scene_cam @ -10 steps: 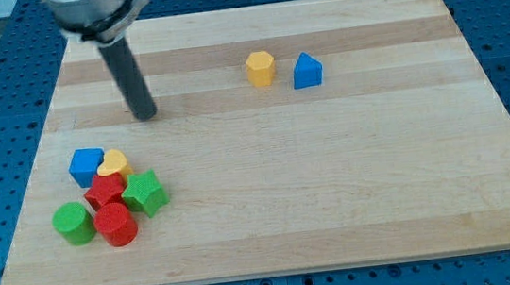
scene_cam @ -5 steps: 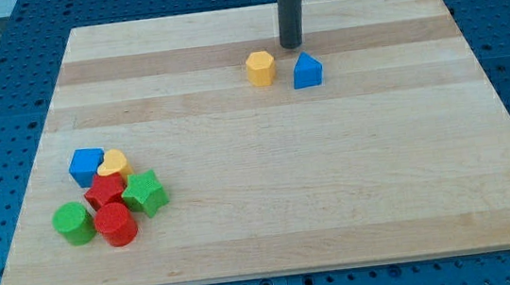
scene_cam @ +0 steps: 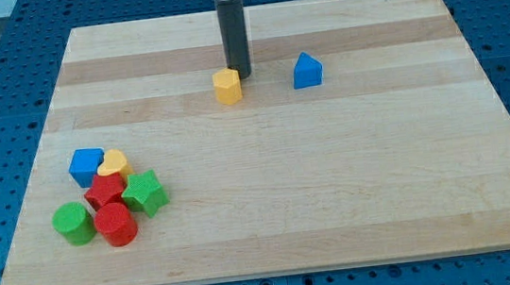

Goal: Move the yellow hexagon to the group of blocks

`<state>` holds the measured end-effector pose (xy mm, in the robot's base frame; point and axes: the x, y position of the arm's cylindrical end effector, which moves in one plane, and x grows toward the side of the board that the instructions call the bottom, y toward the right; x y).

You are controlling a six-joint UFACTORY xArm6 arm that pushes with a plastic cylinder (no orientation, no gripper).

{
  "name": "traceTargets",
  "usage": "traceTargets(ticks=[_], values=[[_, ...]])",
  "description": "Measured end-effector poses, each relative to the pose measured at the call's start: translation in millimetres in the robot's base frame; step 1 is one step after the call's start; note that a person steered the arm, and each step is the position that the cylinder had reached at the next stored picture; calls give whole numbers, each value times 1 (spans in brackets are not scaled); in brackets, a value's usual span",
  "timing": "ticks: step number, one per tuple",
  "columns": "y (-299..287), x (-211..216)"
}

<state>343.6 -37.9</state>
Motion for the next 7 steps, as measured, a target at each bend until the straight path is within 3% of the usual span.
traceTargets(ticks=[5, 7], values=[[-68, 118], [-56, 120]])
